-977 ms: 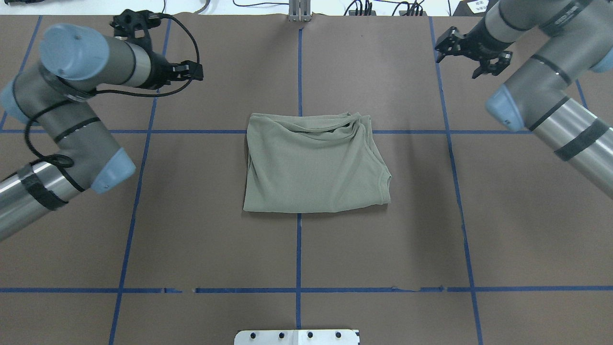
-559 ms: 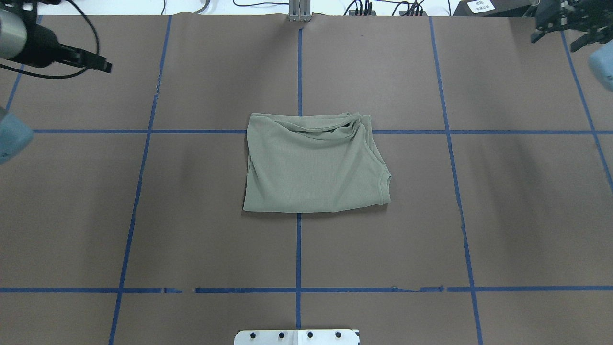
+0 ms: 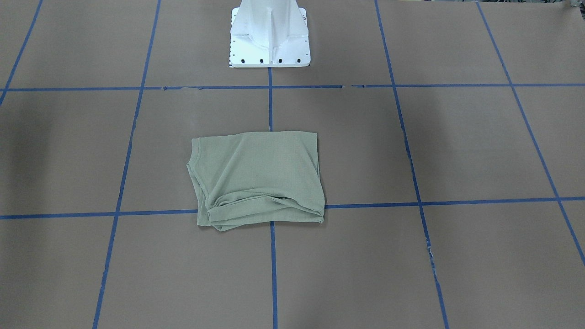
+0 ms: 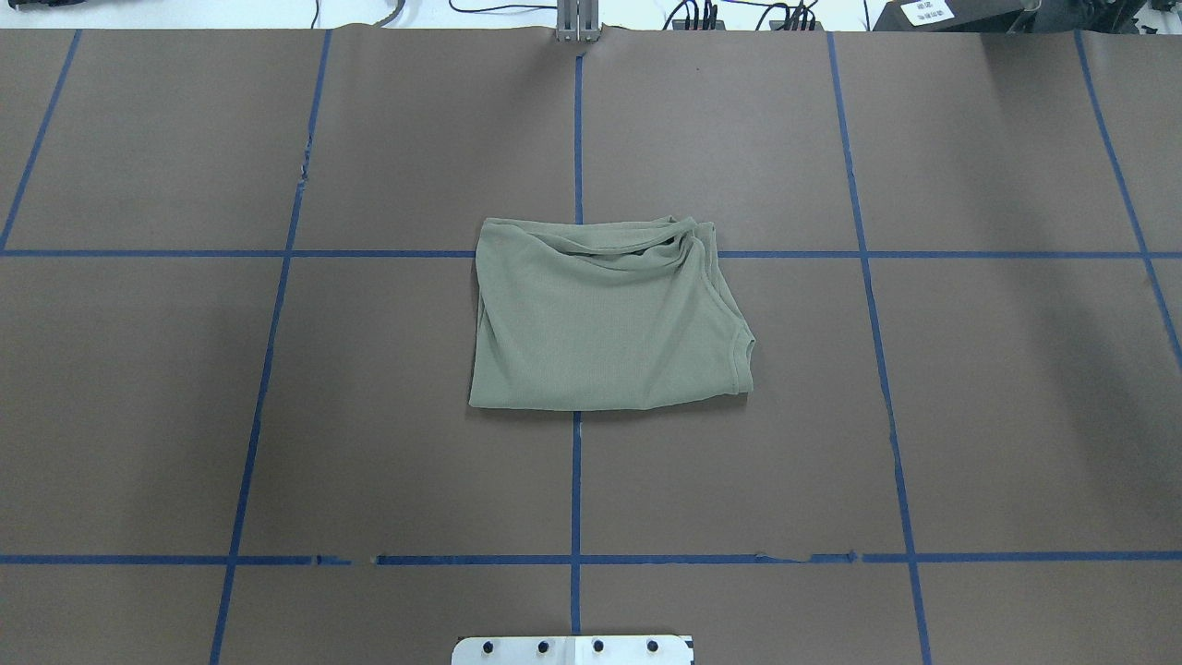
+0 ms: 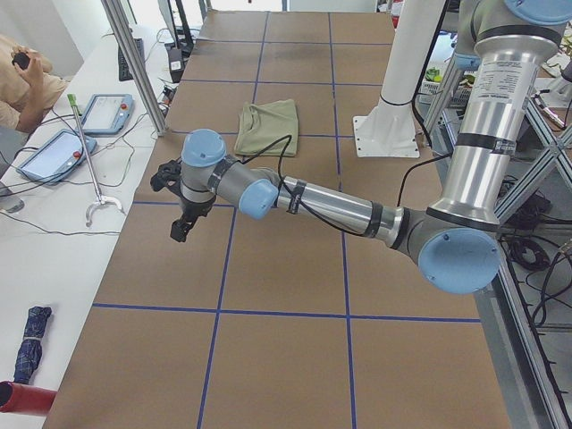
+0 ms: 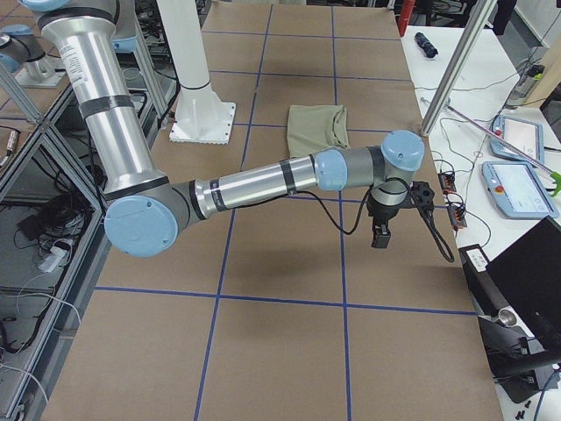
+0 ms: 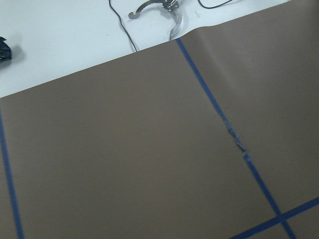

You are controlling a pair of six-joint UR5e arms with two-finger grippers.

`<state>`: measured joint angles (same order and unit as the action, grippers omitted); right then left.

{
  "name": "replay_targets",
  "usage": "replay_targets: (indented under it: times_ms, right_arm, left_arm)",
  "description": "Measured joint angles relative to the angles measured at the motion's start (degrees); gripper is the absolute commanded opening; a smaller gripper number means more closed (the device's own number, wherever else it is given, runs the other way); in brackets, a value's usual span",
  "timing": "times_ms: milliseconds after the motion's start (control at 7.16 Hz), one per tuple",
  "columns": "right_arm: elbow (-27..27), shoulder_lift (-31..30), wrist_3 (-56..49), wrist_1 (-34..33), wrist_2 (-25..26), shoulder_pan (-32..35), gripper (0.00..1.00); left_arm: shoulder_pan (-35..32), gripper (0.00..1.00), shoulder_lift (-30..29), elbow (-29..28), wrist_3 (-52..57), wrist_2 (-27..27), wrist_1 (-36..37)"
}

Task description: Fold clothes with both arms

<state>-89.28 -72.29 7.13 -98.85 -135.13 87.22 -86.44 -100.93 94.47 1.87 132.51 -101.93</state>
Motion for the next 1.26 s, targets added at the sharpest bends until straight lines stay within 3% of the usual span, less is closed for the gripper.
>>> replay_targets:
  times_ms: [140, 559, 1257]
  right_arm:
    - [-0.3, -0.2, -0.6, -0.4, 0.1, -0.3, 1.00]
    - [-1.1, -1.0, -0.5, 0.0, 0.2, -1.2, 1.00]
    - [-4.0, -3.4, -0.5, 0.2, 0.2, -1.7, 1.00]
  left_arm:
    - [-1.1, 1.00, 1.1, 0.8, 2.2, 0.6, 3.6]
    - [-1.5, 1.00, 5.1, 1.5, 2.9, 0.9, 1.8]
    - [-1.5, 1.00, 4.6, 2.3, 2.7, 1.1, 1.0]
